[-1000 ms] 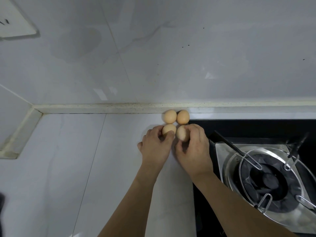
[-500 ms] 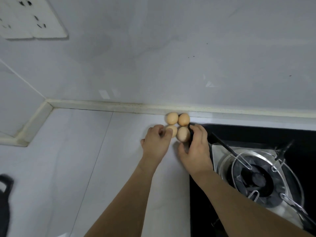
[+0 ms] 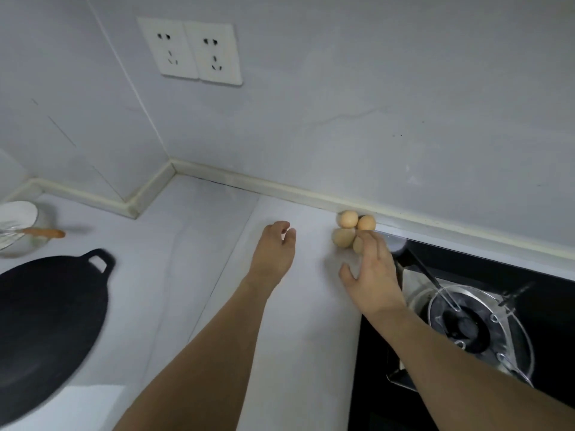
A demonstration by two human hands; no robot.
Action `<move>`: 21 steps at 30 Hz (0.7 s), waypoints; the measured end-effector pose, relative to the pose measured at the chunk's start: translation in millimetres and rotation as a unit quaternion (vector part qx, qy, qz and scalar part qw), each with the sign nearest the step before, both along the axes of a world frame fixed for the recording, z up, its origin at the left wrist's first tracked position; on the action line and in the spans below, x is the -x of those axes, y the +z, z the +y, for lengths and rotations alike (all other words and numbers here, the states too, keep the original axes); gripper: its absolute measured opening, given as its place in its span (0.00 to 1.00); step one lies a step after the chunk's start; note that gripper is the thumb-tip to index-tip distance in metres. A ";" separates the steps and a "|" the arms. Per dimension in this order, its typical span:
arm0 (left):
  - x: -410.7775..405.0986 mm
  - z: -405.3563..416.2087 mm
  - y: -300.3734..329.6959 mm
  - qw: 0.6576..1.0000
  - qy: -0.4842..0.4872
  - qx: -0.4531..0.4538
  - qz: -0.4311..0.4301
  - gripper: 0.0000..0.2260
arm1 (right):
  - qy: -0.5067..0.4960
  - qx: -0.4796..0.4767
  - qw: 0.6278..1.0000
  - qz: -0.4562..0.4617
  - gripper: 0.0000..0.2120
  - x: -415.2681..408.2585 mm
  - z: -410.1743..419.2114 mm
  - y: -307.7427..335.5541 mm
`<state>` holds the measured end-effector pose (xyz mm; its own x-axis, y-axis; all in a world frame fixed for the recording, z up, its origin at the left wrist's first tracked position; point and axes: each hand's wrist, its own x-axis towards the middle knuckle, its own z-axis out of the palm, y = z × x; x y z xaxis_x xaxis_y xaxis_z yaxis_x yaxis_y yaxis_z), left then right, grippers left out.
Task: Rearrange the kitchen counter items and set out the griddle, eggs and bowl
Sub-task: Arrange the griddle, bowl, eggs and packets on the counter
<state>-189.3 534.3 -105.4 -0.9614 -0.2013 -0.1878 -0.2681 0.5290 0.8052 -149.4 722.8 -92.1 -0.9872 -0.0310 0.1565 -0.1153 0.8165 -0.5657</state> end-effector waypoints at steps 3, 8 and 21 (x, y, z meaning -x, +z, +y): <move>-17.5 -31.6 17.9 1.000 0.018 0.012 0.004 0.17 | 0.040 -0.006 0.999 -0.023 0.29 -7.1 -27.0 17.7; -50.2 -88.1 44.7 0.998 0.053 0.040 0.019 0.18 | 0.119 -0.013 0.992 -0.029 0.27 -17.5 -82.3 39.9; -135.1 -253.5 109.3 0.981 0.169 0.076 0.048 0.18 | 0.261 -0.009 0.965 -0.008 0.27 -33.7 -259.2 95.9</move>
